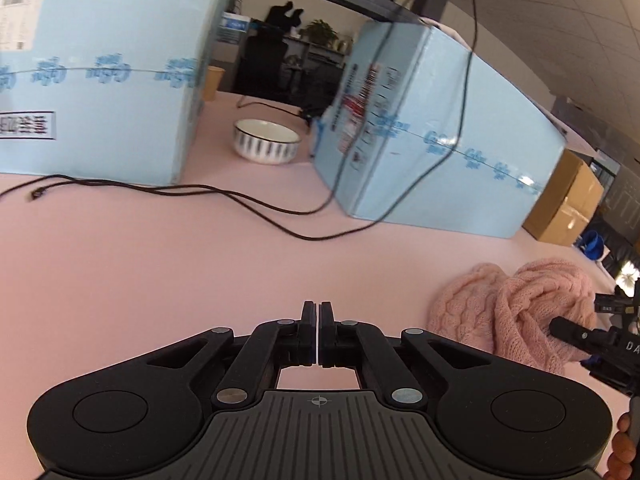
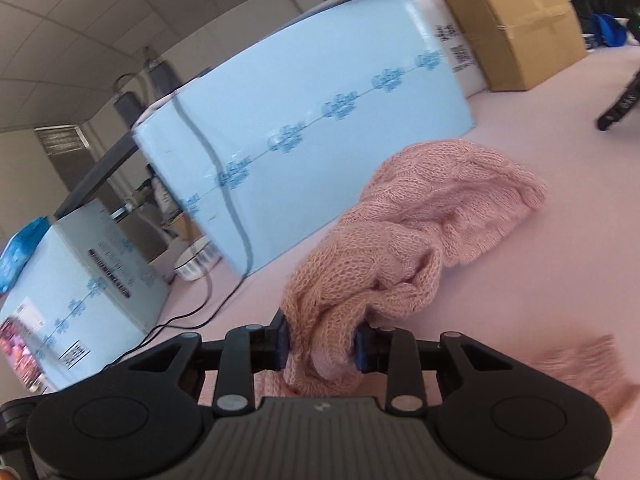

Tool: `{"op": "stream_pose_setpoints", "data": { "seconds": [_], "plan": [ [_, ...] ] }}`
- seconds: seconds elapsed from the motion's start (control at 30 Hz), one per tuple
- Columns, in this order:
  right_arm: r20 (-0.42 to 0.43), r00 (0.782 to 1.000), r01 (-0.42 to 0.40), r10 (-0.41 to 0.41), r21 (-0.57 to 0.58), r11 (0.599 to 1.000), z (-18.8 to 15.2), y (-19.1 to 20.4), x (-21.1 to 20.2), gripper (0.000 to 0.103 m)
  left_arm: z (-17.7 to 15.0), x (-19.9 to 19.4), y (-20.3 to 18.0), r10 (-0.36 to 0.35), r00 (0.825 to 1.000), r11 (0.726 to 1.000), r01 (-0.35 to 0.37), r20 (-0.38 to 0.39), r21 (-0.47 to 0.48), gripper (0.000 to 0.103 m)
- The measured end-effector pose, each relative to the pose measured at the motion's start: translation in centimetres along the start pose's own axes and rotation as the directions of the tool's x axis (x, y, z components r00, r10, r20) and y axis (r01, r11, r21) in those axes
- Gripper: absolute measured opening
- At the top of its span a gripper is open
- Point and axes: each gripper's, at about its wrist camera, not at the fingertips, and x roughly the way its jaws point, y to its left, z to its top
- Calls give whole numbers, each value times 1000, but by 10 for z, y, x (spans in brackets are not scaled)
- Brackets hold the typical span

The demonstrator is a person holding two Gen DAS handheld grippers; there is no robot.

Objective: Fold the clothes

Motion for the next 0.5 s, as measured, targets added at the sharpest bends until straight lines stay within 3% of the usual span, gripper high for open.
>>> {"op": "stream_pose_setpoints", "data": {
  "seconds": [0.17, 0.33, 0.43, 0.5],
  "plan": [
    [-101, 976, -203, 193, -107, 973, -13, 76, 16, 32, -1, -50, 76, 109, 993, 989, -104, 37, -109, 0],
    [-171, 912, -399, 372, -167, 902, -26, 135, 14, 32, -1, -111, 141, 260, 961, 952, -240, 89, -191, 0],
    [-179, 866, -495, 467, -168, 853, -28, 155, 6, 31, -5, -136, 164, 273, 958, 942, -248, 87, -224, 0],
    [-159, 843, -537, 514, -184, 823, -24, 164, -2, 31, -13, -142, 169, 247, 968, 951, -233, 47, -204, 0]
  ]
}}
